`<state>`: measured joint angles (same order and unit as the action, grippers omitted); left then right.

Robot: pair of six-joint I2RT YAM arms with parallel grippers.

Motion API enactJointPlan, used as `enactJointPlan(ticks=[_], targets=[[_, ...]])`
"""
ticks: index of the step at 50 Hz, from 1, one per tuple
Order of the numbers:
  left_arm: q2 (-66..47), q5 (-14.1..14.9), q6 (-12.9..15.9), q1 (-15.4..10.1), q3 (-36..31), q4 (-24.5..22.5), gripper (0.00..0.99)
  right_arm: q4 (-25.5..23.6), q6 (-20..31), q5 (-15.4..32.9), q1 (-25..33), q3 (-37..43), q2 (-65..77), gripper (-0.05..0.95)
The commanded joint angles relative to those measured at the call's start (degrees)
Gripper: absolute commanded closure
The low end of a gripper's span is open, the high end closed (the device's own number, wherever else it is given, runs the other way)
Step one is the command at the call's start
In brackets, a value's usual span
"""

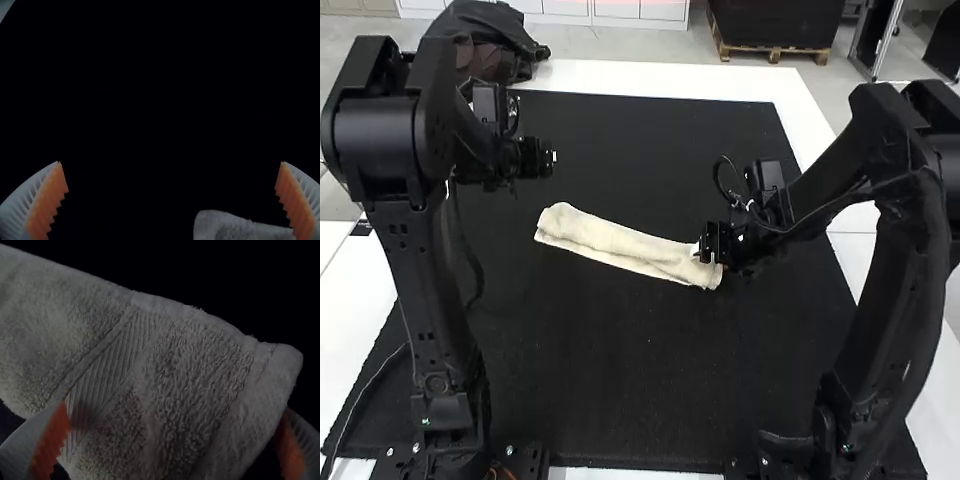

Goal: Fold the towel.

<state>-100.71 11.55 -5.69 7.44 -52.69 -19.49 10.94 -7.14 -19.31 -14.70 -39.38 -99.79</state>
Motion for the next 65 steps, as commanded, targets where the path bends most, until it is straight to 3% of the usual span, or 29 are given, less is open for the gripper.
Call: enactJointPlan(ticks=[1,8,11,14,20,41,65], targets=[[2.36,-0.39,-0.81,0.38,-1.98,0.06,0.026,0.49,-0.95,-0.55,-1.91,-0.44,-1.90,0.00],[3.15,-0.48,-1.51,0.38,-1.89,1.29,0.026,1.98,-0.95,-0.55,-2.62,-0.26,-4.27,0.01],[3.67,-0.39,-1.51,0.38,-1.81,1.82,0.026,2.68,-0.95,-0.55,-2.62,-0.26,-5.94,0.08],[4.38,-0.39,-1.51,0.38,-1.63,2.08,0.026,3.74,-0.77,-1.61,-2.62,-0.18,-7.79,0.27],[5.34,-0.21,-1.69,0.73,-1.54,2.96,0.026,4.44,-0.60,-6.97,-2.62,-0.53,-11.04,0.93],[6.75,-0.21,-1.78,2.84,-1.45,4.72,0.026,-2.50,-1.48,-9.34,-0.77,-1.49,0.30,0.92],[8.86,-0.30,-1.86,2.58,-1.28,7.00,0.026,-10.59,-1.21,-9.43,3.19,-8.09,9.00,0.92]])
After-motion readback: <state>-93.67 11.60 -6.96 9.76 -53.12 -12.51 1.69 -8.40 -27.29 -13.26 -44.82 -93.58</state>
